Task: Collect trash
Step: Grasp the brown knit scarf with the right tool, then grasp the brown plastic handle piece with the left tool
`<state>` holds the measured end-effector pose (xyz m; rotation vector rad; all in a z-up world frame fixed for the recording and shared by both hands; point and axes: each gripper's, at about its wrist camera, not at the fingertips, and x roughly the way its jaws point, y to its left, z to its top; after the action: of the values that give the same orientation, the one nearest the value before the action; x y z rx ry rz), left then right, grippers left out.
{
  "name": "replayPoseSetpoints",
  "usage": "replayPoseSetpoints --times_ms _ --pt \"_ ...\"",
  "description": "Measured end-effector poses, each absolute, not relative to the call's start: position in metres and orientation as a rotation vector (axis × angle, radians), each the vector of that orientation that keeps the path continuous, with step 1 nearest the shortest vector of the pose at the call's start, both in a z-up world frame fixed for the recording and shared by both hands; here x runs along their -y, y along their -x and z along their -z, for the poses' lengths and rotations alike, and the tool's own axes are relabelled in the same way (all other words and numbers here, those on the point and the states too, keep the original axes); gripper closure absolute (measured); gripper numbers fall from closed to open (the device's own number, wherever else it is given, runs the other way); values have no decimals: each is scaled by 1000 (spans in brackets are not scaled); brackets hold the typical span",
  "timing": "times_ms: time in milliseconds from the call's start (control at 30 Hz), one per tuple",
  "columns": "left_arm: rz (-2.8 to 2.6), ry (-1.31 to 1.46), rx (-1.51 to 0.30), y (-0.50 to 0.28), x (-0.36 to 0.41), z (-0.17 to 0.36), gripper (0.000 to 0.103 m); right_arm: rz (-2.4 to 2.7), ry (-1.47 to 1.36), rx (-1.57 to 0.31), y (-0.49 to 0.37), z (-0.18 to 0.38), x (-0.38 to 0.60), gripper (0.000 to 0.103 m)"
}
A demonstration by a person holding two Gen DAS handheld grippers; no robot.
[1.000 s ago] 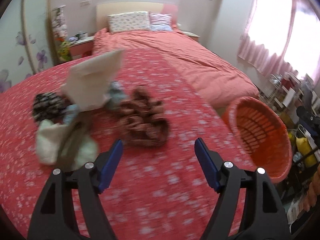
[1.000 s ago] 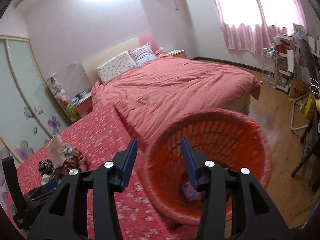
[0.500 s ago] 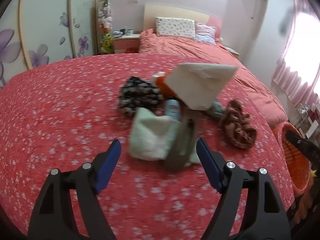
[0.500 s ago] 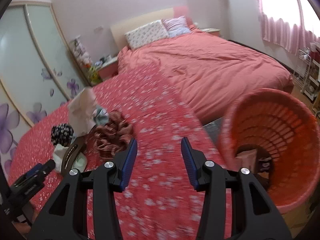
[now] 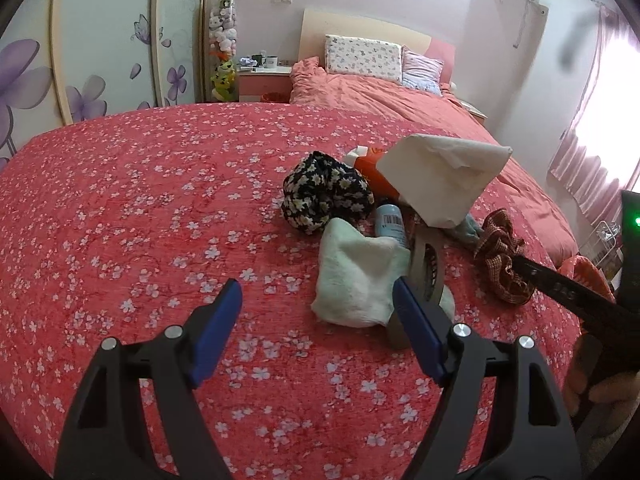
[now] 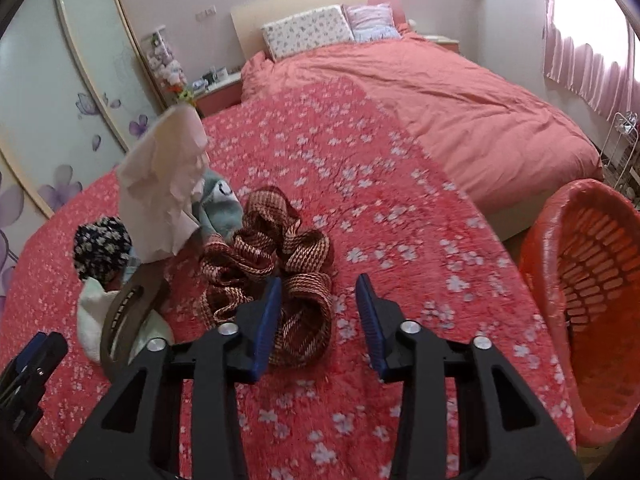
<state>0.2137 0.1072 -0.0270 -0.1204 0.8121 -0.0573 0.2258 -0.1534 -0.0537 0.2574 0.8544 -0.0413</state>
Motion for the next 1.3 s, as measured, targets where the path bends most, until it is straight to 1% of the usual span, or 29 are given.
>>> replayPoseSetpoints --times_ms 33,100,133,167,200,267,433,600,867,1033,1200,1300 --pt "62 120 -814 -214 -106 28 27 45 -253 -864 -227 56 153 68" --pt "70 119 -816 -213 -103 28 27 46 -251 -868 -228 60 151 74" --pt "76 117 -817 -214 -100 28 27 43 -248 -867 -228 59 149 78" --pt "80 116 -817 -214 -98 28 27 27 -249 -868 -228 59 147 87" --pt "86 113 -818 -215 -94 28 27 22 -247 -865 -227 58 147 90" --pt "97 105 -818 -217 -88 29 27 51 -233 -843 -221 54 148 92" --pt "132 75 -821 -221 -67 30 29 128 -282 -776 -195 41 177 93" --pt "149 33 -840 -229 -46 37 37 151 -296 -742 -180 33 196 93" --pt "120 -37 -885 -246 -21 55 48 128 -349 -755 -176 38 214 93" --pt "106 -69 -893 -253 -13 58 49 122 -367 -755 -173 41 220 93" --pt "91 -94 -892 -255 -8 58 56 120 -382 -759 -170 44 225 93" --pt "78 -107 -893 -254 -4 59 56 119 -387 -760 -168 44 227 93"
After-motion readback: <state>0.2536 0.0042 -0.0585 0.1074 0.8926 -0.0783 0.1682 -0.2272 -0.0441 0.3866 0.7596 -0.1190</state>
